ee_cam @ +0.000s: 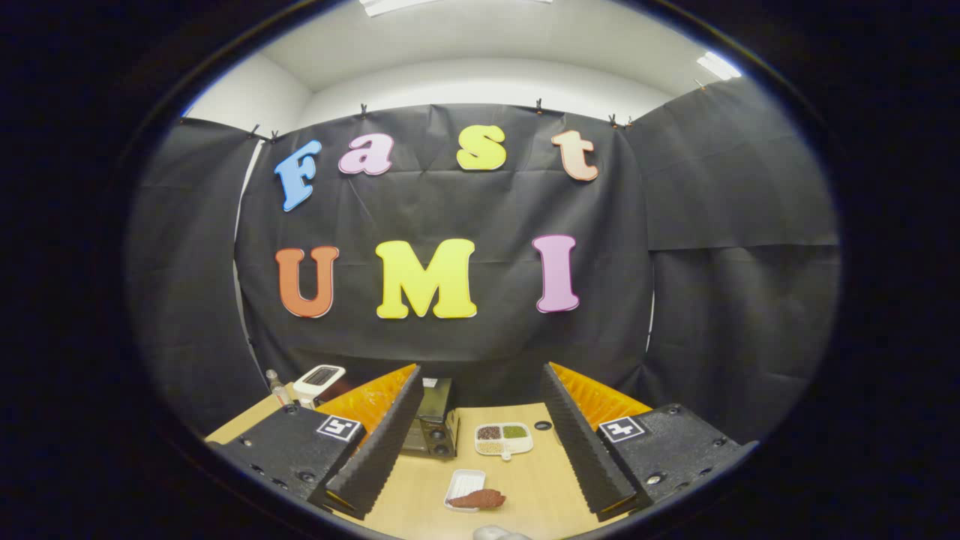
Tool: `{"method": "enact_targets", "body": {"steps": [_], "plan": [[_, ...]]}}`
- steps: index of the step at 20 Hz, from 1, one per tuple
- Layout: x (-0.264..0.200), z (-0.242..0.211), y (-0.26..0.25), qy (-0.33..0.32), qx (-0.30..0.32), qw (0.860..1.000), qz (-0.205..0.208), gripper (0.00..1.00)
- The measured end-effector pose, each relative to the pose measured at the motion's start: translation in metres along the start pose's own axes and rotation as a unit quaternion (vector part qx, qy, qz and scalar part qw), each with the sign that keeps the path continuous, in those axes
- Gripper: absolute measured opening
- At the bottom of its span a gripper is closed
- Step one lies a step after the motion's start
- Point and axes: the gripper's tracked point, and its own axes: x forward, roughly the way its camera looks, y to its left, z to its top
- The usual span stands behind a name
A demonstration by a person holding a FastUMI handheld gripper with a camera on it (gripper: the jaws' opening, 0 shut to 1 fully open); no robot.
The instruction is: Open the toaster oven, put the food inside, and close the toaster oven door.
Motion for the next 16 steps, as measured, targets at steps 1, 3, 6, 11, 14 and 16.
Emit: {"method": "enact_targets", "body": {"steps": [1, 3, 6, 11, 14, 16], "plan": [[0.001, 0.000, 0.000, 0.000, 0.000, 1.000, -0.002, 1.00], [0.004, -0.001, 0.004, 0.003, -0.002, 1.000, -0.002, 1.00], [0.008, 0.007, 0.011, -0.007, -0.010, 1.000, -0.005, 1.00], [0.027, 0.008, 0.035, -0.021, -0.017, 1.000, -0.014, 1.00], [0.046, 0.001, 0.067, -0.029, -0.031, 0.999, -0.012, 1.00], [0.062, -0.008, 0.094, -0.037, -0.040, 0.999, -0.004, 1.00]]}}
